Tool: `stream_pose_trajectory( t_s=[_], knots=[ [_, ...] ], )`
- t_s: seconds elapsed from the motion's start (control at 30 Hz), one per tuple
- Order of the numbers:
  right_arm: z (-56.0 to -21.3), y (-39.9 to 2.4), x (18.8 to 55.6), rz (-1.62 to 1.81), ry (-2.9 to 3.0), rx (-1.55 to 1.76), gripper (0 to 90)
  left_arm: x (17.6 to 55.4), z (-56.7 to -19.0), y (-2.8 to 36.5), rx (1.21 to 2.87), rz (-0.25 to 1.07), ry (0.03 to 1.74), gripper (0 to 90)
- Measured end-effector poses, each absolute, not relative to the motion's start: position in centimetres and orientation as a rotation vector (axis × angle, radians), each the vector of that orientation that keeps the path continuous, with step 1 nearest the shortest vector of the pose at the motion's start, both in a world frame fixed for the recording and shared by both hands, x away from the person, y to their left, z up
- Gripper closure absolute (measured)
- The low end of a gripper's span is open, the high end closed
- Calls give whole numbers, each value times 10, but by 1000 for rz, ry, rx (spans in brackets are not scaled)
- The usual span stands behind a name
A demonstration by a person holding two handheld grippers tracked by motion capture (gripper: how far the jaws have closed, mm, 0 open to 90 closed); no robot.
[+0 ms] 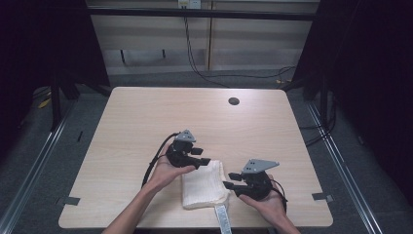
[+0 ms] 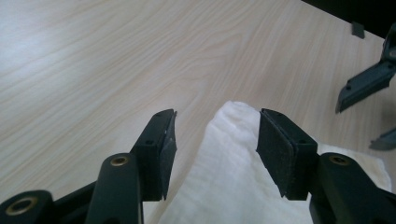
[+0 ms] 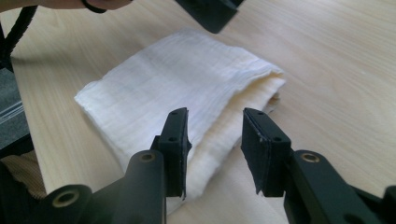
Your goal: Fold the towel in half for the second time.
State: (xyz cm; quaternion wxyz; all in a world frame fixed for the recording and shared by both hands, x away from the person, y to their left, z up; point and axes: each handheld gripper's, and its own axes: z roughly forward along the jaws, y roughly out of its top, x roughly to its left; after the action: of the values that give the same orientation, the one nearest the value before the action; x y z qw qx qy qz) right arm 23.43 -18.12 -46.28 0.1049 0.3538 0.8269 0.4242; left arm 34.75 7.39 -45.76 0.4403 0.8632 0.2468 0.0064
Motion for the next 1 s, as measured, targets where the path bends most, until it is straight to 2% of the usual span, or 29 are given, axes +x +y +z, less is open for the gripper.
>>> stream_pose_trajectory(
  t_s=[0.2,0.33,0.37,0.43,0.67,0.8,1.0],
  knots=[
    [-452,-193,247,1268,2404,1051,602,339,-444,89,2162,43,609,424],
    [-440,-202,260,1327,2371,1081,590,332,-439,104,2148,7,593,392],
    [-437,-205,262,1348,2361,1086,581,331,-438,108,2128,-22,590,354],
    [-433,-208,265,1388,2345,1095,572,329,-436,116,2095,-11,598,335],
    [-423,-226,269,1457,2295,1122,537,322,-433,157,2047,37,711,265],
    [-424,-234,265,1444,2280,1129,507,321,-446,176,2064,83,796,264],
    [-427,-246,258,1386,2255,1149,471,311,-448,198,2071,116,827,264]
  ],
)
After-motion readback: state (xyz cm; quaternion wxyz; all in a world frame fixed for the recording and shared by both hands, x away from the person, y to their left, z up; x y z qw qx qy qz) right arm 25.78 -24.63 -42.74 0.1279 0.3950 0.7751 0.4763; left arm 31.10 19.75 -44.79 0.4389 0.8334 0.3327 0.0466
